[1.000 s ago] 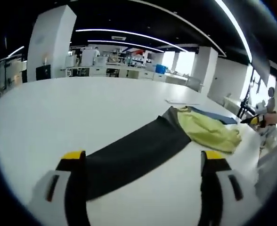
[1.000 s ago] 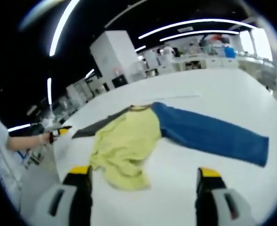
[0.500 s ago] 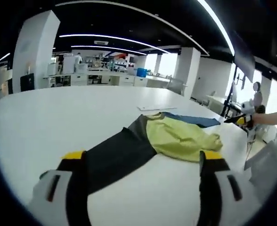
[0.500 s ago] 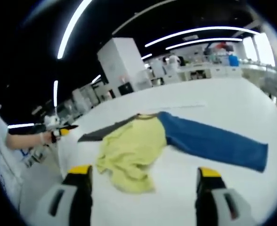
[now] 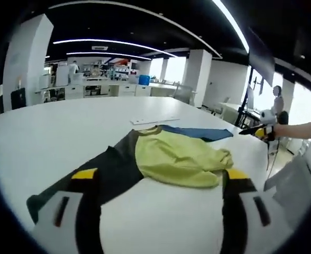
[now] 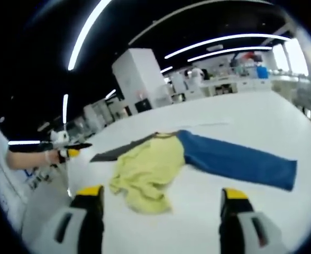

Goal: Fold the garment on the visible template until the final outline fits inside the template.

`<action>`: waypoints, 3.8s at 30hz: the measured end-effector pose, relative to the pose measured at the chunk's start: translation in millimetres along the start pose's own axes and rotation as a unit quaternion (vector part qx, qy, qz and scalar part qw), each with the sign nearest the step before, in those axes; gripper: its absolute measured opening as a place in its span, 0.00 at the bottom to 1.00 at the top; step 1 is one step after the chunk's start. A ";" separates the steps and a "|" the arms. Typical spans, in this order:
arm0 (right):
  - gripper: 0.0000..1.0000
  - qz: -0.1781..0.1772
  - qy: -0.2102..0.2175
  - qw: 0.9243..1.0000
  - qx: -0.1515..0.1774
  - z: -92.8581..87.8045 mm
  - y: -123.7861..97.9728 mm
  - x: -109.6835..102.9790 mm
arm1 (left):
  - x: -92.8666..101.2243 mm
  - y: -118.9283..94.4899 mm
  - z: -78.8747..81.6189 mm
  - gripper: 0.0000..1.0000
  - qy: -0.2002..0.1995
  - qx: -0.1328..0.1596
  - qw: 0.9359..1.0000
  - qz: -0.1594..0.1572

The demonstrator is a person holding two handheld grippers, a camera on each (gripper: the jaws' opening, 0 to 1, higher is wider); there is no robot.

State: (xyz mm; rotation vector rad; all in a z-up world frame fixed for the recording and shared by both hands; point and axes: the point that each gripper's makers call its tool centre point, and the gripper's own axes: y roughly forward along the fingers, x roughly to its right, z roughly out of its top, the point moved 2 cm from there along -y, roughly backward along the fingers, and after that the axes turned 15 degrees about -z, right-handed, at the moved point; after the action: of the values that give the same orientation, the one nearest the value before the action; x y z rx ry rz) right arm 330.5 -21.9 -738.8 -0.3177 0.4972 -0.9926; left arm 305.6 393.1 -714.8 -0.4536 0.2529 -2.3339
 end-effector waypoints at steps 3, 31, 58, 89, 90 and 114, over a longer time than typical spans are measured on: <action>0.91 0.002 -0.002 1.000 -0.001 0.0 -1.3 -2.7 | 11.9 7.7 3.1 0.90 0.005 -0.003 1.000 -0.013; 0.72 0.030 -0.169 0.979 -0.113 -37.3 62.4 -28.3 | 43.2 28.4 -5.0 0.84 -0.003 0.011 0.999 -0.052; 0.00 0.023 -0.114 0.976 -0.186 -63.5 74.1 -22.2 | 50.7 33.3 -23.8 0.80 -0.036 0.019 0.998 -0.051; 0.00 0.031 -0.055 0.989 -0.136 -47.4 28.7 -40.5 | 109.2 123.7 -61.3 0.43 0.072 -0.082 0.988 -0.108; 0.00 0.031 -0.049 0.989 -0.134 -47.1 28.2 -40.8 | 111.9 126.6 -63.3 0.42 0.085 -0.094 0.986 -0.113; 0.00 0.027 -0.020 0.992 -0.122 -45.5 25.4 -37.0 | 102.3 161.0 -99.8 0.13 0.185 -0.240 0.946 -0.113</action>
State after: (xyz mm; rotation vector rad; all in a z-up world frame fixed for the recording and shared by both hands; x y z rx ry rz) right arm 307.7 21.4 -779.9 -0.5390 0.5886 -0.8715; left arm 299.5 211.7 -830.7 -0.2765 1.0128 -2.5649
